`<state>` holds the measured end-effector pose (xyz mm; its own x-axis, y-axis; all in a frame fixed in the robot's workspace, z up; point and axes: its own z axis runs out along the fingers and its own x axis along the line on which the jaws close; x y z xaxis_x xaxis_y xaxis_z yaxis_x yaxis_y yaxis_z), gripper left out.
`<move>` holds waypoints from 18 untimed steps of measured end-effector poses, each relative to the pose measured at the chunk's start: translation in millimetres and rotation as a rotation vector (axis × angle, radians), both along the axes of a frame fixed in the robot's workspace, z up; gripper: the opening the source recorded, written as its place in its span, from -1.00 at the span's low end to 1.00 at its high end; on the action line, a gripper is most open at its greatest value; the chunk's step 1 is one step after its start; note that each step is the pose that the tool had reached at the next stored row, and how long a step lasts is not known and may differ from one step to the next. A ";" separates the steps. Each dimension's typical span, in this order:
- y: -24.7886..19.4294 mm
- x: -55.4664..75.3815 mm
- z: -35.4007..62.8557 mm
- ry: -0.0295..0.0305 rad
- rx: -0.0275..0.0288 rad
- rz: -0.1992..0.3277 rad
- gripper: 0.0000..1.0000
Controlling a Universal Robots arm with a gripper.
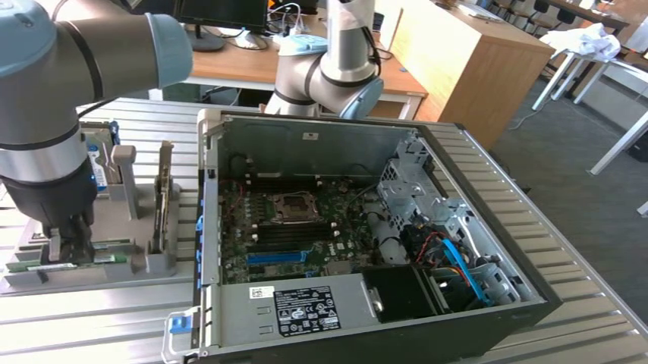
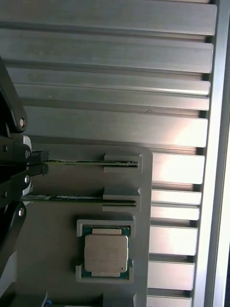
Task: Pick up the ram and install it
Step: 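Pick up the ram and move it above insertion slot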
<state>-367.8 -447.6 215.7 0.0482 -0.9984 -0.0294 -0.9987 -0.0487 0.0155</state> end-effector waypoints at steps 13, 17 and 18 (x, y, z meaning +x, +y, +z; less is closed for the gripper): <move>0.0 1.1 29.2 -0.0001 0.0001 0.000 -0.76; 0.0 1.4 39.4 -0.0001 0.0000 0.000 -0.76; 0.0 1.4 42.0 0.0000 -0.0001 0.000 -0.76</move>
<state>-366.4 -447.6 257.7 0.0482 -0.9984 -0.0293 -0.9987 -0.0487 0.0155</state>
